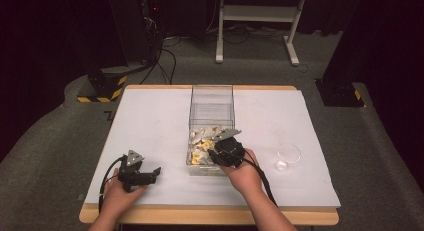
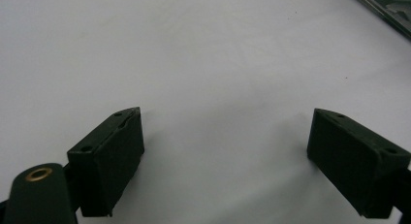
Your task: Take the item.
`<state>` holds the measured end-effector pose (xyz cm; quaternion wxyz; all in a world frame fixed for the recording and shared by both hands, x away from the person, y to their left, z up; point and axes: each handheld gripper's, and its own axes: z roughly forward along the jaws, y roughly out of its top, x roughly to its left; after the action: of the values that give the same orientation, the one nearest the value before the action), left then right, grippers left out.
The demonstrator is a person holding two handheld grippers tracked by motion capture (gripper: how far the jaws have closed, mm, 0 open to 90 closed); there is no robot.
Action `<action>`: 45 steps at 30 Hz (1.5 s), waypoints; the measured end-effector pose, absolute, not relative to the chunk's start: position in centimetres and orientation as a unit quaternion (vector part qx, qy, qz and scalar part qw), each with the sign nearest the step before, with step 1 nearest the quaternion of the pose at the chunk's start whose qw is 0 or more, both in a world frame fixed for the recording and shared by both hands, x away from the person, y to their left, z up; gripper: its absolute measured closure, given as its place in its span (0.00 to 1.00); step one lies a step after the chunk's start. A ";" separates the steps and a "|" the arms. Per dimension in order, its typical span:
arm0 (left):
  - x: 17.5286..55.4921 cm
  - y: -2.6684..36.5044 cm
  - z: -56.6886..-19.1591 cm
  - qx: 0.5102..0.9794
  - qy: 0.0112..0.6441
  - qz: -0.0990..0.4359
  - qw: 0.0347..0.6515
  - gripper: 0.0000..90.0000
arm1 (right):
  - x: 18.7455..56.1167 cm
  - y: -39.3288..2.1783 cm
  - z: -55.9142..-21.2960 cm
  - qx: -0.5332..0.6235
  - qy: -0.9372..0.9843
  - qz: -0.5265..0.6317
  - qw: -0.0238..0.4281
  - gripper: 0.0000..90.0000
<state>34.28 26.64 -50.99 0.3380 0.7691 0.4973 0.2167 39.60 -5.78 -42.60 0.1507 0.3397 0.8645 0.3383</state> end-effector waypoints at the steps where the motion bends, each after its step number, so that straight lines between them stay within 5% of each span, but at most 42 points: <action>1: 34.3 26.6 -51.0 0.769 0.498 0.216 0.338 0.15 | 39.6 -5.8 -42.6 0.339 0.866 0.336 0.149 0.74; 13: 34.3 26.6 -51.0 0.769 0.498 0.216 0.339 0.15 | 39.3 -4.6 -42.3 0.313 0.898 0.267 0.159 0.80; 20: 34.3 26.6 -51.0 0.768 0.498 0.216 0.339 0.15 | 39.4 -4.8 -42.2 0.304 0.901 0.270 0.151 0.99; 45: 34.3 26.6 -51.0 0.769 0.498 0.216 0.338 0.15 | 36.6 -8.4 -42.6 0.336 0.825 0.418 0.176 1.00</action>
<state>34.27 26.63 -50.99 0.3384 0.7686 0.4978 0.2164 36.60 -8.39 -42.58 0.1763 0.3360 0.8253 0.4181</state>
